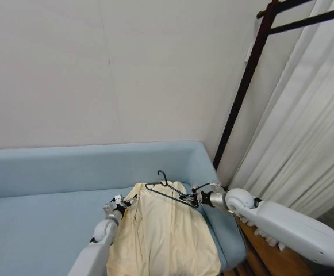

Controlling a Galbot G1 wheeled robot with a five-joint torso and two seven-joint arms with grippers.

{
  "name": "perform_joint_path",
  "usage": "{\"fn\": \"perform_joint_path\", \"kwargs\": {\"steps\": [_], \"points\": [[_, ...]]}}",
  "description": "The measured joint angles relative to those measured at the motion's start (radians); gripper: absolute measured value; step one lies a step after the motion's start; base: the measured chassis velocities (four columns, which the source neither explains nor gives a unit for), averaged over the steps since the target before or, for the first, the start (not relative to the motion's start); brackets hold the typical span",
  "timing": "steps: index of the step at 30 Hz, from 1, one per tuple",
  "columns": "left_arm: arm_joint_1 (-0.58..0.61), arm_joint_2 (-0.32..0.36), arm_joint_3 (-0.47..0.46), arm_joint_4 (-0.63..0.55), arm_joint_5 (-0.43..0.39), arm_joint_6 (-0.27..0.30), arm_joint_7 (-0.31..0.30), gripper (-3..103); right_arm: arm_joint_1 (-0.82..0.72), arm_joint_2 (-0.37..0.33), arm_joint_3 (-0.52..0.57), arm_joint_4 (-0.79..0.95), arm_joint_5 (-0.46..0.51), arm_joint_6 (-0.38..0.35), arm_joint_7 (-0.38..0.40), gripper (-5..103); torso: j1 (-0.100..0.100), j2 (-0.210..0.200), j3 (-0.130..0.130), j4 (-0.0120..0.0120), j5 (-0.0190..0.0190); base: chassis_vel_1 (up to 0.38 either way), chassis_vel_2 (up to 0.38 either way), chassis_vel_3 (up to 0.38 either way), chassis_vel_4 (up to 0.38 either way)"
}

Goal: Pick up the clothes from the sofa and hang them on the clothes hanger.

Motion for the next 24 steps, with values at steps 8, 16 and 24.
{"fn": "perform_joint_path", "kwargs": {"steps": [8, 16, 24], "points": [[-0.171, -0.007, 0.068, 0.265, -0.006, -0.023, 0.042, 100, -0.012, 0.039, -0.011, -0.012, -0.007, -0.011, -0.001, 8, 0.0, 0.0, 0.0, 0.0001, -0.0001, 0.0, 0.0, 0.0, 0.0], [-0.286, -0.054, 0.107, 0.428, 0.038, -0.059, 0.077, 100, -0.048, 0.036, 0.015, -0.012, -0.019, -0.006, 0.025, 8, 0.0, 0.0, 0.0, -0.0001, 0.0, 0.0, 0.0, 0.0, 0.0], [-0.368, -0.096, 0.168, 0.557, 0.058, -0.07, 0.103, 100, -0.031, 0.047, 0.041, -0.038, -0.004, -0.004, 0.074, 8, 0.0, 0.0, 0.0, 0.0, 0.0002, 0.0, 0.0, 0.0, 0.0]]}}
